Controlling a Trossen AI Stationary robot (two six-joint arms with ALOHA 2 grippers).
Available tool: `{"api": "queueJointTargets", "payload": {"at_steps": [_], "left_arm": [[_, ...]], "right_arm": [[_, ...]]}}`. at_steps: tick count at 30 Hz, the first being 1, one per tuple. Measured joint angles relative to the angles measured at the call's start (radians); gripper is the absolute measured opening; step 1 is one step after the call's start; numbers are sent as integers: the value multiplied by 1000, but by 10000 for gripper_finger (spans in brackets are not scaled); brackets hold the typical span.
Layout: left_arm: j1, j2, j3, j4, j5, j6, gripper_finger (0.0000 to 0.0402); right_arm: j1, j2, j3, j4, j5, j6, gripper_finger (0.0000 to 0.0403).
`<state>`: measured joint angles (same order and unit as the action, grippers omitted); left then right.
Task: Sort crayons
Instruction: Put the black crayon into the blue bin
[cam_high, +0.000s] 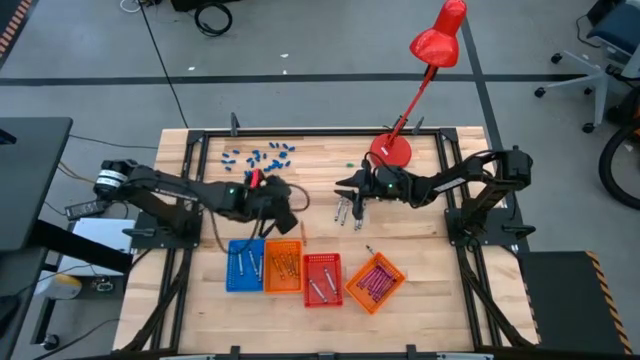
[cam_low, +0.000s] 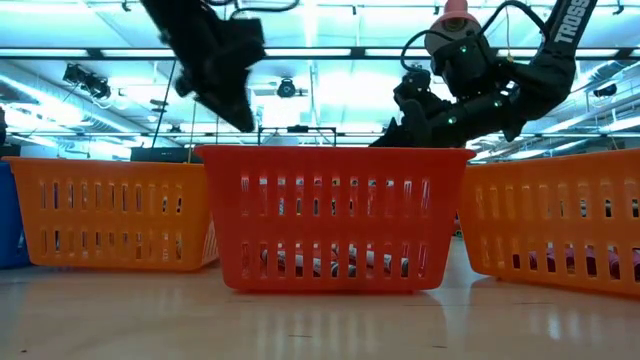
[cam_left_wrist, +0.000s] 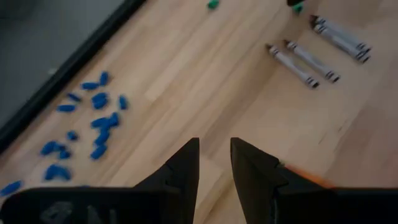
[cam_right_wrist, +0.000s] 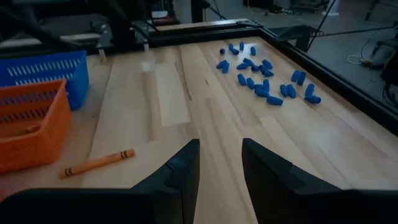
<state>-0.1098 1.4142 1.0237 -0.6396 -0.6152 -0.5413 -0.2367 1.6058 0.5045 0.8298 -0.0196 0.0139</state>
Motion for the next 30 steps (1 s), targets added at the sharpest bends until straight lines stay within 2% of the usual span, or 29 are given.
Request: {"api": "queueJointTargets", "payload": {"at_steps": [4, 8, 12, 18, 23, 27, 30], "left_arm": [[85, 36, -1, 87, 114, 57, 103], [144, 110, 10, 152, 199, 109, 97], [171, 188, 59, 157, 233, 130, 88], [183, 293, 147, 160, 245, 172, 82], [192, 352, 198, 224, 252, 209, 82], [211, 399, 237, 333, 335, 190, 82], [216, 456, 281, 332, 360, 158, 82]], "right_arm": [[7, -1, 0, 12, 0, 64, 124], [7, -4, 1, -28, -8, 21, 124], [7, -32, -1, -129, 2, -48, 122], [0, -123, 0, -218, 118, -79, 122], [-3, -167, -1, -286, 129, -78, 122], [-5, -176, 0, -323, 133, -93, 122], [-7, -185, 0, -349, 159, -96, 122]]}}
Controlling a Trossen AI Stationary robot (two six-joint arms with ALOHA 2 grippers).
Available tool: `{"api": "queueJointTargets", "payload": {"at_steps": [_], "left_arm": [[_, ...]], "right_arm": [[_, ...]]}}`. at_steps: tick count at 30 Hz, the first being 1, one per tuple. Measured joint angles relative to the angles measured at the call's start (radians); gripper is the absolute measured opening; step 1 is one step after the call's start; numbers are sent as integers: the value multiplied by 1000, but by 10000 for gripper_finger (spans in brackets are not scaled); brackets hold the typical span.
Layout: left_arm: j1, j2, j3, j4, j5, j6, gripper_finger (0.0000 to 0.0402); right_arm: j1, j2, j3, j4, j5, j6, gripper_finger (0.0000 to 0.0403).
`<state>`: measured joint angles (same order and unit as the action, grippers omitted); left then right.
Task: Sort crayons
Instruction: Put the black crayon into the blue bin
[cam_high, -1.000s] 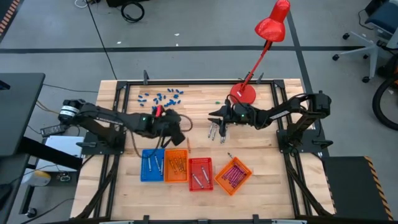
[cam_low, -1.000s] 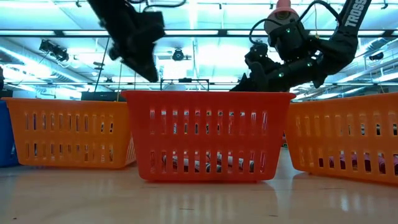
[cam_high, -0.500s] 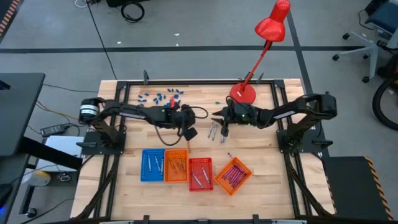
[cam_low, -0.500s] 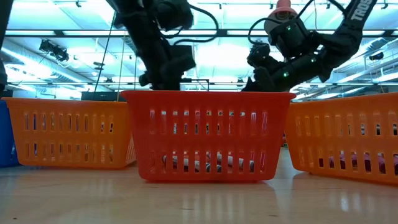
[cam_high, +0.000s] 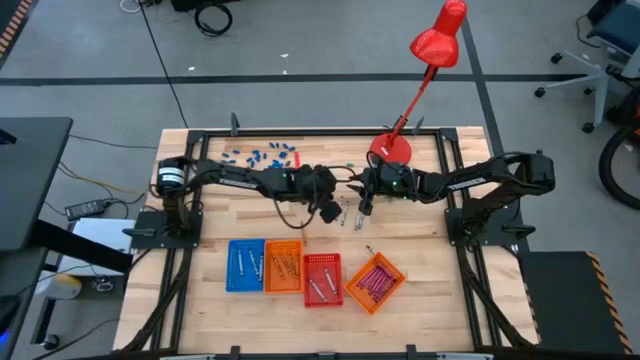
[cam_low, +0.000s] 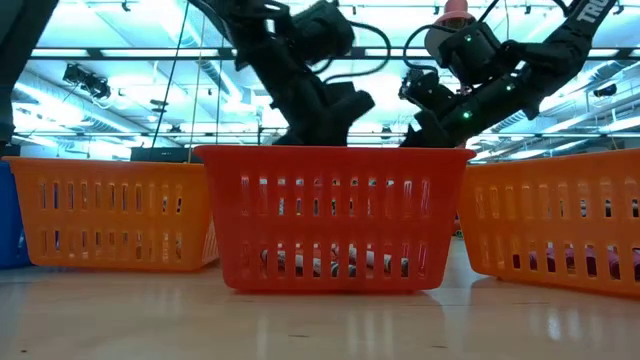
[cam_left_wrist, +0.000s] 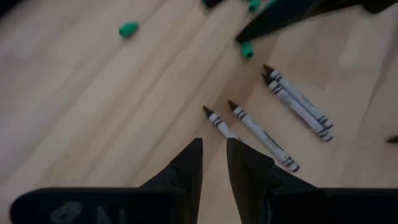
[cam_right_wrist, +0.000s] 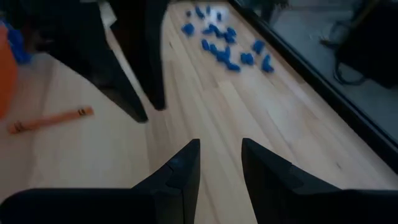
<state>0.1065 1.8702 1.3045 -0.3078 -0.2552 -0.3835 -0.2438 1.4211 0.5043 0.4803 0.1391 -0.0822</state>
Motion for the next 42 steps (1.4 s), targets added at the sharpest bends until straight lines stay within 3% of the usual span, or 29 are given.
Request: {"api": "queueJointTargets", "payload": {"at_steps": [7, 10, 18, 28, 42], "left_arm": [[0, 110, 77, 9, 7, -119, 82], [0, 139, 89, 63, 24, -124, 82], [-4, 178, 90, 120, 37, -137, 92], [-6, 195, 90, 120, 32, -172, 179], [-33, 260, 91, 86, 21, -171, 181]], "right_arm": [[-1, -72, -1, -127, 188, -26, 122], [-2, -112, 0, -167, 222, -26, 122], [0, -150, -4, -201, 219, -23, 121], [2, -149, -5, -205, 199, -14, 122], [2, -149, -5, -200, 173, 0, 121]]}}
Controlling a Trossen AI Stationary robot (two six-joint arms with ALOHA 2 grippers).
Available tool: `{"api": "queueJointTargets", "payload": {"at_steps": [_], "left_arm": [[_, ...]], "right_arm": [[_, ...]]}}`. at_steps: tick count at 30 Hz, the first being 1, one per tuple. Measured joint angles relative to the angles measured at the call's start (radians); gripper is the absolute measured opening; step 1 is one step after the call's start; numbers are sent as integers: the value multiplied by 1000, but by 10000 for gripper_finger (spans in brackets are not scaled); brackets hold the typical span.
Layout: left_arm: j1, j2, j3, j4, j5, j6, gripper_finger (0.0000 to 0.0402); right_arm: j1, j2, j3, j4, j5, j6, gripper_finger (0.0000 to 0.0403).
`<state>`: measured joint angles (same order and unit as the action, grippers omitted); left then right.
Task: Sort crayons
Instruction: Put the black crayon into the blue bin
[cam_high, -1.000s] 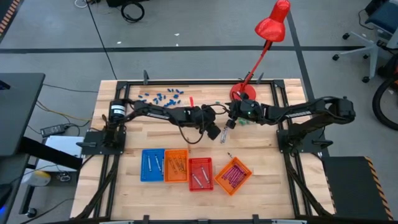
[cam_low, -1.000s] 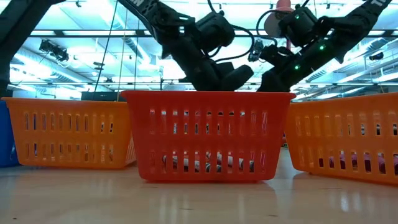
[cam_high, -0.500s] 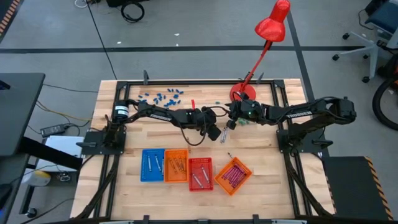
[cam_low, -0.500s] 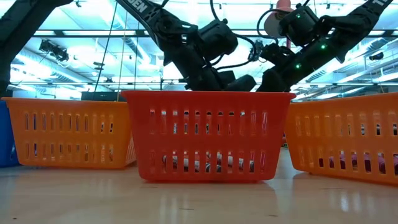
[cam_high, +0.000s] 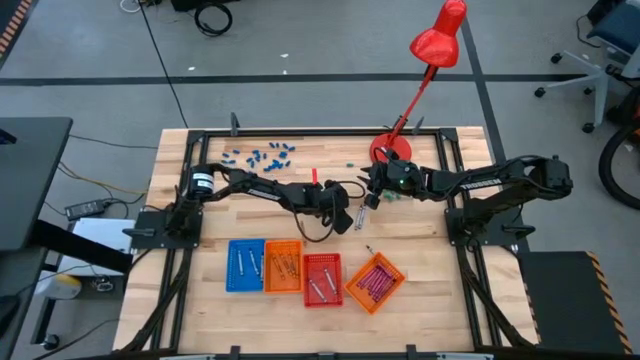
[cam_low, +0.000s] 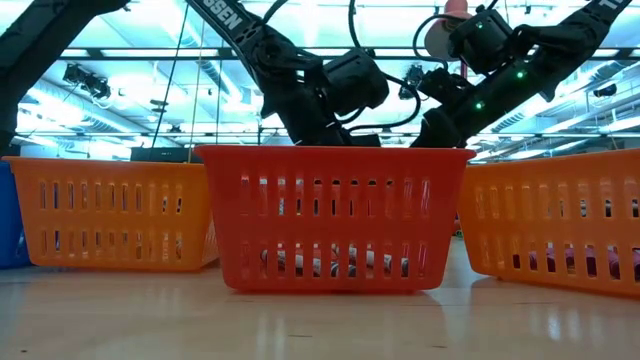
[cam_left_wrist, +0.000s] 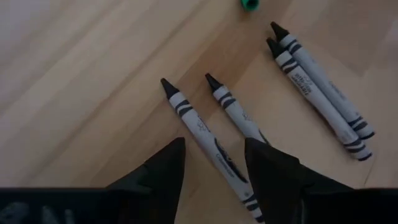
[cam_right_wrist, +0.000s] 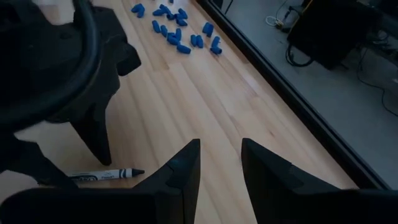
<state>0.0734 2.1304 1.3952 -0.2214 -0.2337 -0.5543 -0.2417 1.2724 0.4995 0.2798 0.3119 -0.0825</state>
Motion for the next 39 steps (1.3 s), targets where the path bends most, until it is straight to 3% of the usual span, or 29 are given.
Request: {"api": "queueJointTargets", "payload": {"at_steps": [7, 21, 29, 39], "left_arm": [[0, -1, 3, -44, -1, 51, 166], [2, -35, -1, -183, 3, 166, 17], [-2, -116, -6, -350, -22, 171, 21], [-85, -268, -3, -634, -112, 14, 22]], "right_arm": [[0, 0, 0, 2, -1, 1, 122], [0, 0, 0, 2, 0, 1, 122], [2, 2, 0, 4, -26, 11, 122], [2, 2, 0, 1, -26, 5, 122]]}}
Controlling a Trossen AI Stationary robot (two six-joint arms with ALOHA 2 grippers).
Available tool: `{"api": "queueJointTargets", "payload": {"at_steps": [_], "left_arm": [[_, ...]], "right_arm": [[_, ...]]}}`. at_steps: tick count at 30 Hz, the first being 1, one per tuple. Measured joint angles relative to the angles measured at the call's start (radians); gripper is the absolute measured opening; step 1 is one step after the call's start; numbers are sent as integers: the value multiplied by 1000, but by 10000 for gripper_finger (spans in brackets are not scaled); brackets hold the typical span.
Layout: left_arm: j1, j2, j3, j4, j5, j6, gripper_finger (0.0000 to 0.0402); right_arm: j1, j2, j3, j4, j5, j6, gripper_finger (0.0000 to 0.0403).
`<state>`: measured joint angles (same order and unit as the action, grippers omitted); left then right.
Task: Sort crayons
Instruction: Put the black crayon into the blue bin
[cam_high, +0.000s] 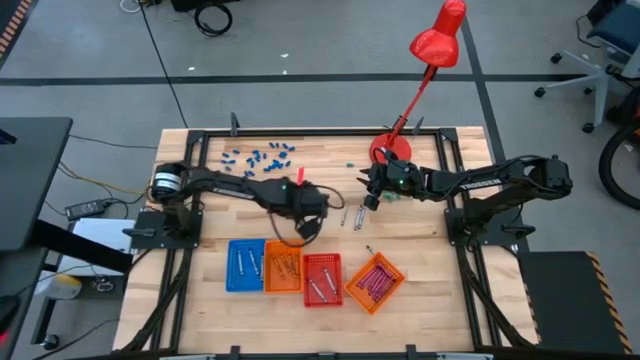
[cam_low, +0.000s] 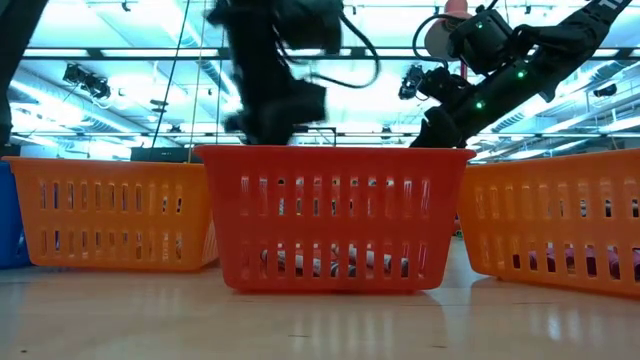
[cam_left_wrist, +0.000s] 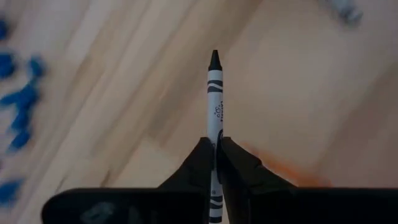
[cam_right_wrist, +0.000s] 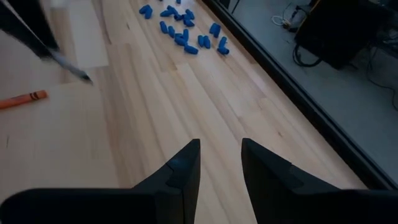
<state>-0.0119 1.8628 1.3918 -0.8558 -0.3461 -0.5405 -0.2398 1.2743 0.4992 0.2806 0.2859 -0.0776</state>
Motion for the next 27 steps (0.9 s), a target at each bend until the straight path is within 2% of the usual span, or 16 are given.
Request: {"api": "queueJointTargets", "payload": {"at_steps": [5, 12, 21, 27], "left_arm": [[-89, -100, 2, -179, -1, -199, 23], [-308, -181, 2, -359, 1, -692, 23], [-587, -175, 0, -479, 3, -1286, 23], [-671, -175, -101, -490, 3, -1514, 23]], "right_arm": [[0, 0, -2, 0, 0, 0, 122], [-7, 0, -62, 120, 1, -4, 122], [-6, 0, -65, 154, -10, 6, 122], [-3, 0, -65, 154, -27, 26, 122]]}}
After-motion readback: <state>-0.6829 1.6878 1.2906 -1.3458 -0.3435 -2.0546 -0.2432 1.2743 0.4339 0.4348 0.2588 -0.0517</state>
